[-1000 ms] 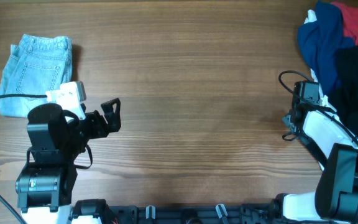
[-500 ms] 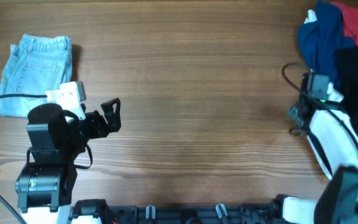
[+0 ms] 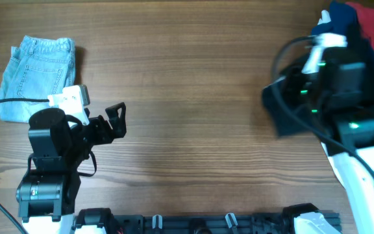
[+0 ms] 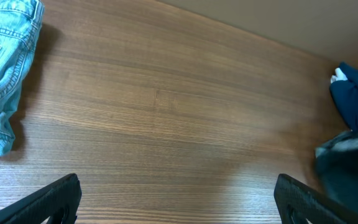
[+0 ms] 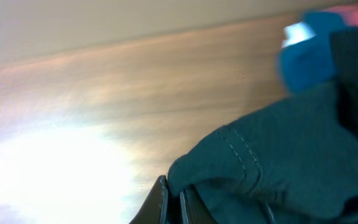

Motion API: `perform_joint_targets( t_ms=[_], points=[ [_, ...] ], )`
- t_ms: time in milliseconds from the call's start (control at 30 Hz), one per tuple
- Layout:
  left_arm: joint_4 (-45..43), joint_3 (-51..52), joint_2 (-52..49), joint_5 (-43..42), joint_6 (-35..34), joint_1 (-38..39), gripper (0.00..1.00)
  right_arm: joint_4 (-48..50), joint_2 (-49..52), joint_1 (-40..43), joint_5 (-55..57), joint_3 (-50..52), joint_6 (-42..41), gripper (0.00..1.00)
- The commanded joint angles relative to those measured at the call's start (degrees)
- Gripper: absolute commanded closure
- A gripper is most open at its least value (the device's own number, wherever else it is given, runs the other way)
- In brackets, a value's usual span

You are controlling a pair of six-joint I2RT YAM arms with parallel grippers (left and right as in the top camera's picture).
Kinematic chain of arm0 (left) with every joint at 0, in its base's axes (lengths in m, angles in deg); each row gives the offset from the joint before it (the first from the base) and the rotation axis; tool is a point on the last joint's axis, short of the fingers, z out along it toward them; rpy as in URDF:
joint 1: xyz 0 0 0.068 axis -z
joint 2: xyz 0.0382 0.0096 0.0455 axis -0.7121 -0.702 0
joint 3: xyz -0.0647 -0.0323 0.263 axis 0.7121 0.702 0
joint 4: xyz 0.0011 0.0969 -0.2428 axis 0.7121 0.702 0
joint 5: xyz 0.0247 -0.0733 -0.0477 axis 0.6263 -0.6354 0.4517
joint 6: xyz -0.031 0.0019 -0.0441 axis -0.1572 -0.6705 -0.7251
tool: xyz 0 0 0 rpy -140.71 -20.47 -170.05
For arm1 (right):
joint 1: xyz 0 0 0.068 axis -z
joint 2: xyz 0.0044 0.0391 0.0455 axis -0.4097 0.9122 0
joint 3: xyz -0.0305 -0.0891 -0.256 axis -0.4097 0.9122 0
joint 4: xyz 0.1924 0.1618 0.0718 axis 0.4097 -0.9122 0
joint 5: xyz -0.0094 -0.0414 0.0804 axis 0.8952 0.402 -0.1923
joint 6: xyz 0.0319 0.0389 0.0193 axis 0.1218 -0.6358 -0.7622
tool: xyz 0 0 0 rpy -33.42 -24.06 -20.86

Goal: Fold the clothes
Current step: 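Drag the black trousers with the right gripper to the table center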

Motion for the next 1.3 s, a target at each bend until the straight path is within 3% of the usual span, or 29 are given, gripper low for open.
perform_joint_targets(
  t_ms=[0,233,567,600,633,700,900,1033,1267],
  points=[
    [-0.2,-1.2,0.0,-0.5,-0.5,0.3,0.00,0.6,5.2,-7.7,-3.3,0.0,0.5,0.96],
    [-0.1,-1.2,0.0,-0.5,-0.5,0.3,0.00,7.3,16.7,-18.2,-3.3,0.0,-1.5,0.96],
    [-0.1,-1.2,0.0,-0.5,-0.6,0.3,0.00,32.6,26.0,-27.5,-3.3,0.0,-8.1,0.93],
    [-0.1,-1.2,0.0,-0.5,-0.6,0.3,0.00,34.6,26.8,-27.8,-3.3,0.0,-8.1,0.80],
    [-0.1,-1.2,0.0,-0.5,-0.6,0.3,0.00,35.5,27.2,-27.7,-3.2,0.0,-8.1,0.41],
    [-0.1,-1.2,0.0,-0.5,-0.5,0.3,0.00,35.3,27.4,-27.6,-0.9,-0.1,-8.1,0.00],
    [0.8,-1.2,0.0,-0.5,-0.5,0.3,0.00,25.4,21.3,-27.2,13.1,-0.4,-8.4,0.00],
    [0.9,-1.2,0.0,-0.5,-0.5,0.3,0.00,16.5,12.2,-27.2,26.0,-0.4,-13.8,0.00],
    [1.3,-1.2,0.0,-0.5,-0.5,0.3,0.00,1.6,1.9,-26.9,27.7,-0.3,-18.1,0.00]
  ],
)
